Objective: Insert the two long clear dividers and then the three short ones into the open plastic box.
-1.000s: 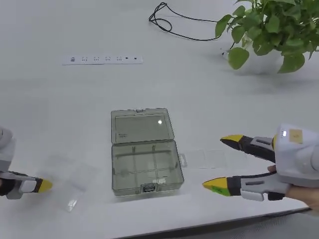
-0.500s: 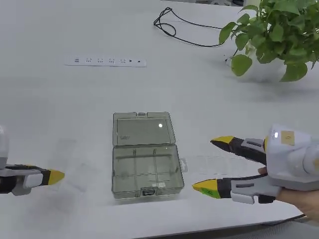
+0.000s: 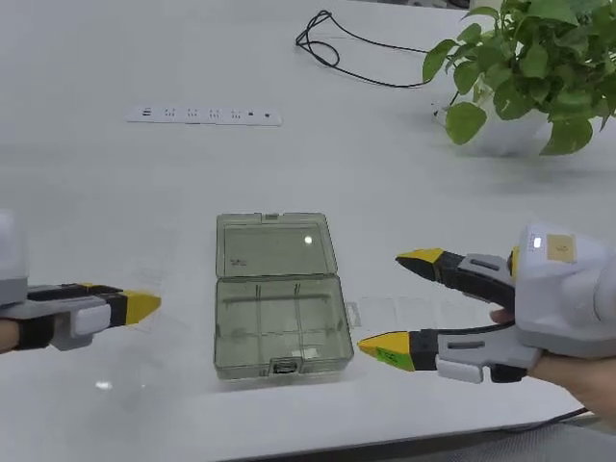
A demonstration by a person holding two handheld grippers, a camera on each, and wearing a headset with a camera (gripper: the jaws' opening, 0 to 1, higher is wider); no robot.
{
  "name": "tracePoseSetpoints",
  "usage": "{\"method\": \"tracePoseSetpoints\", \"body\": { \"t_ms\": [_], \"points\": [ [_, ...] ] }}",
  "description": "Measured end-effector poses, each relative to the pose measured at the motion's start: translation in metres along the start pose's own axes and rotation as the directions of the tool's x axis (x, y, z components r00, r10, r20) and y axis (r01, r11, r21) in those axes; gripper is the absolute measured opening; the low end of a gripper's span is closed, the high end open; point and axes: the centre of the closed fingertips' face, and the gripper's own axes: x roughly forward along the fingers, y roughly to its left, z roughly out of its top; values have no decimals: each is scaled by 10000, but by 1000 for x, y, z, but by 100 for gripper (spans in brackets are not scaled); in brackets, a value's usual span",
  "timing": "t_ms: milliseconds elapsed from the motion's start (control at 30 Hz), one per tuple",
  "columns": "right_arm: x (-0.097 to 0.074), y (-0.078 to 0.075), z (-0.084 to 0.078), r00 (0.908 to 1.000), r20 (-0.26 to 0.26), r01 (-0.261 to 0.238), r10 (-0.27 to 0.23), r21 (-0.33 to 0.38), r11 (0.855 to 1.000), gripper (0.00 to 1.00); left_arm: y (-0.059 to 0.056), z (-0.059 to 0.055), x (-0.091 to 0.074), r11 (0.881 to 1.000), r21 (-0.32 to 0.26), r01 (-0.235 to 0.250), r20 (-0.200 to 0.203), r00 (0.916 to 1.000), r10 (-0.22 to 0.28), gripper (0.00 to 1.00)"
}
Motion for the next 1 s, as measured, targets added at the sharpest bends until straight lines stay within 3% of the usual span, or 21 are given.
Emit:
{"method": "tracePoseSetpoints", "body": {
  "t_ms": [167,367,567,633,667,767,1000],
  "points": [
    [0,3,12,9994,342,-40,27,376,9993,68,-23,10,5,9985,149,533,407,9977,-539,30],
    [2,9,26,9992,394,1,-31,771,9970,63,-55,22,12,9911,190,1314,1019,9859,-1327,30],
    [7,14,47,9974,693,93,-189,1354,9907,54,-84,29,19,9828,374,1811,1227,9752,-1843,30],
    [10,9,56,9922,1065,483,-646,1492,9876,46,-90,30,22,9810,416,1896,1260,9730,-1934,30],
    [11,10,61,9897,1274,429,-652,1705,9844,44,-93,31,23,9800,476,1933,1282,9718,-1979,30],
    [16,9,67,9861,1387,633,-918,1969,9784,43,-101,32,26,9783,521,2003,1327,9696,-2056,30],
    [25,14,82,9749,1821,773,-1282,2631,9617,28,-117,34,31,9747,688,2125,1422,9650,-2204,30]
  ]
}}
